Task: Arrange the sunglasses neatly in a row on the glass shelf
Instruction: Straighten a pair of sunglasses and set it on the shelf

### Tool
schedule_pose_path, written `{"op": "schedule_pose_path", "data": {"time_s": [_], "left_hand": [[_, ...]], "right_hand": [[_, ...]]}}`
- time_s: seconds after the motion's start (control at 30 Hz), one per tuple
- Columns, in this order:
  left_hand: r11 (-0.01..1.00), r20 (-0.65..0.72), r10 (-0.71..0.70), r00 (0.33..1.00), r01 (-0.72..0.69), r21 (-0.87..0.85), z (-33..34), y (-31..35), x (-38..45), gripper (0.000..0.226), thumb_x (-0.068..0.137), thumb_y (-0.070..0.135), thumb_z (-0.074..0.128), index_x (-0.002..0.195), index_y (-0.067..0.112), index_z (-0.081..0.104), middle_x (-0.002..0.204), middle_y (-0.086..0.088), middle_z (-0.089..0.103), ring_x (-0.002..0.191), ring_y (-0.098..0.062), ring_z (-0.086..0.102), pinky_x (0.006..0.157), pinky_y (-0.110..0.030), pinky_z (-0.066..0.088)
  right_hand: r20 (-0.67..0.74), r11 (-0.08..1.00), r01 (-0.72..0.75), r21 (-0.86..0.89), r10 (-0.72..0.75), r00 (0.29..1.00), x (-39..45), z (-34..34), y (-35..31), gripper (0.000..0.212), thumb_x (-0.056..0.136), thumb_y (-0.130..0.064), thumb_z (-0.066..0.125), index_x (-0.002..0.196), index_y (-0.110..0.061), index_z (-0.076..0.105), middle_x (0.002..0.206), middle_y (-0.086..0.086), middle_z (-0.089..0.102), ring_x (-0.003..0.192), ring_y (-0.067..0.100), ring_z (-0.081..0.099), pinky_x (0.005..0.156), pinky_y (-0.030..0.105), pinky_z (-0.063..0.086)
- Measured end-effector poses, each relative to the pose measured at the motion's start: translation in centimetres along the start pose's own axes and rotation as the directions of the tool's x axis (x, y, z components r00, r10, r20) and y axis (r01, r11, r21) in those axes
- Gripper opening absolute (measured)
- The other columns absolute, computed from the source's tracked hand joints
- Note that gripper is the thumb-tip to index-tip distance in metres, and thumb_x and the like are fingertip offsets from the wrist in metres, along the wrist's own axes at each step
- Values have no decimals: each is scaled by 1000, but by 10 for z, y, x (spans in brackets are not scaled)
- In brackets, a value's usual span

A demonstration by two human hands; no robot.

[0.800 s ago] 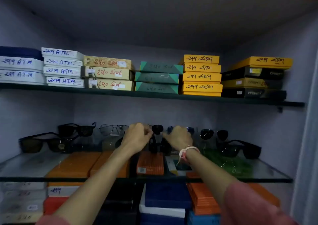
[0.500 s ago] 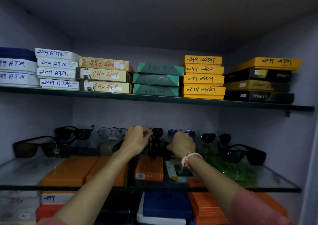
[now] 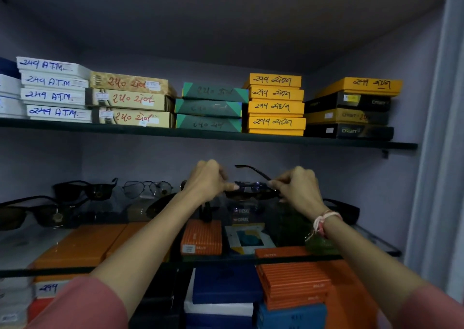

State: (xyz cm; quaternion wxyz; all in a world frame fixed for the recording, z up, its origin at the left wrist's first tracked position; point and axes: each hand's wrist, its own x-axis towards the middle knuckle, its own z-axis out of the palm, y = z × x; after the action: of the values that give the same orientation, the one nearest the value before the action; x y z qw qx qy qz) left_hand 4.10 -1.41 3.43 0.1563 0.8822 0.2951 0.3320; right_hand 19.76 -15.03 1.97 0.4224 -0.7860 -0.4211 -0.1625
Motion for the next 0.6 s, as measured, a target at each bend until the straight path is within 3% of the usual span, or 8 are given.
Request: {"op": "schedule_pose_path", "data": {"time_s": [0.13, 0.2, 0.3, 0.43, 0.6], "left_hand": [[996, 50, 35, 998, -39, 76, 11, 12, 4, 30, 81, 29, 75, 76, 0, 76, 74, -13, 73, 73, -27, 69, 70, -37, 58], [994, 42, -8, 999, 3, 113, 19, 14, 9, 31, 81, 25, 72, 62, 1, 65, 63, -10, 65, 61, -27, 61, 60, -37, 51], [992, 88, -90, 992, 82, 94, 30, 18, 13, 47, 80, 22, 71, 46, 13, 39, 45, 0, 39, 44, -18, 39, 46, -29, 34], [987, 159, -141, 977, 127, 95, 44, 21, 16, 50, 83, 21, 67, 45, 16, 34, 44, 2, 32, 40, -12, 30, 43, -23, 25], [982, 213, -182, 960, 166, 89, 59, 18, 26, 43, 83, 22, 64, 49, 16, 39, 48, 3, 37, 43, -12, 34, 44, -23, 26]], "right_hand": [[-20, 995, -102, -11, 102, 995, 11, -14, 12, 9, 79, -21, 77, 80, -16, 83, 81, 8, 79, 73, 25, 74, 71, 39, 63], [-16, 988, -136, -72, 136, 991, 14, -18, 16, 10, 76, -22, 76, 79, -15, 83, 85, 9, 79, 84, 28, 73, 77, 38, 61], [14, 971, -185, -150, 190, 982, 14, -16, 22, 22, 73, -32, 80, 78, -10, 81, 83, 11, 76, 82, 30, 71, 72, 37, 59], [66, 948, -194, -252, 217, 974, 15, -7, 32, 30, 73, -34, 78, 86, -8, 78, 84, 10, 72, 82, 31, 71, 62, 32, 50], [96, 925, -178, -335, 221, 970, 19, -1, 39, 34, 74, -35, 77, 89, -5, 73, 91, 12, 71, 85, 30, 70, 64, 33, 50]]}}
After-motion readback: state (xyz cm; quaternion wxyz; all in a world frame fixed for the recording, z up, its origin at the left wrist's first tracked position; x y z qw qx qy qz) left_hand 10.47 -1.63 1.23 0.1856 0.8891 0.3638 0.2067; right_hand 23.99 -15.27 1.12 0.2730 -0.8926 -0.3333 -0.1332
